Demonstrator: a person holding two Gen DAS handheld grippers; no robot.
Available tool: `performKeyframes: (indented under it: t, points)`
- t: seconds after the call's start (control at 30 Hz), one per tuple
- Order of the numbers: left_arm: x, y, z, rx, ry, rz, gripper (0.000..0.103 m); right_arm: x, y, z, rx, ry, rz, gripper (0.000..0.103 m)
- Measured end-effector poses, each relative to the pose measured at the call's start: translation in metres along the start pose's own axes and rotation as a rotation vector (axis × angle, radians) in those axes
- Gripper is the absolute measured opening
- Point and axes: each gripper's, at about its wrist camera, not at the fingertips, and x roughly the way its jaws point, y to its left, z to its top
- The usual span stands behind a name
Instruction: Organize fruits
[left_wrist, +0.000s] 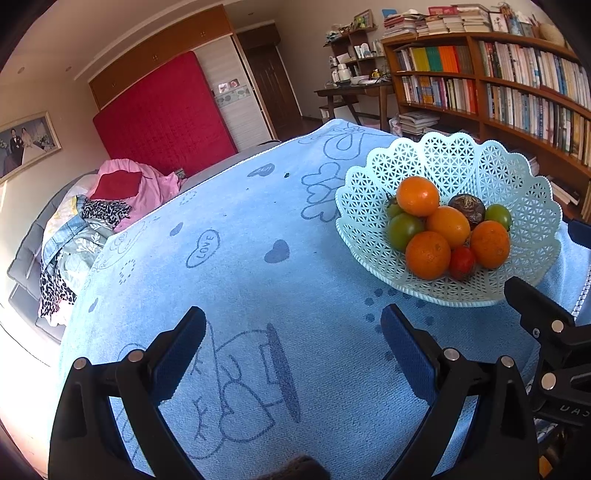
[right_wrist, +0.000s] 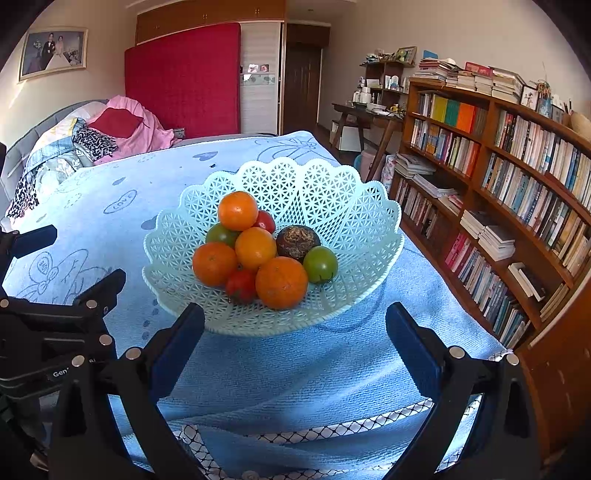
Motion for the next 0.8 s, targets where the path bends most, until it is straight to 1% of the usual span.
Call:
performKeyframes:
  t: [0.8]
  points:
    - [0.0029,0.0000,-0.0035,0.006,0.006,0.001,0.095,-0.0003,-0.0001,0.0003,0.000,0.000,0.000,0.100]
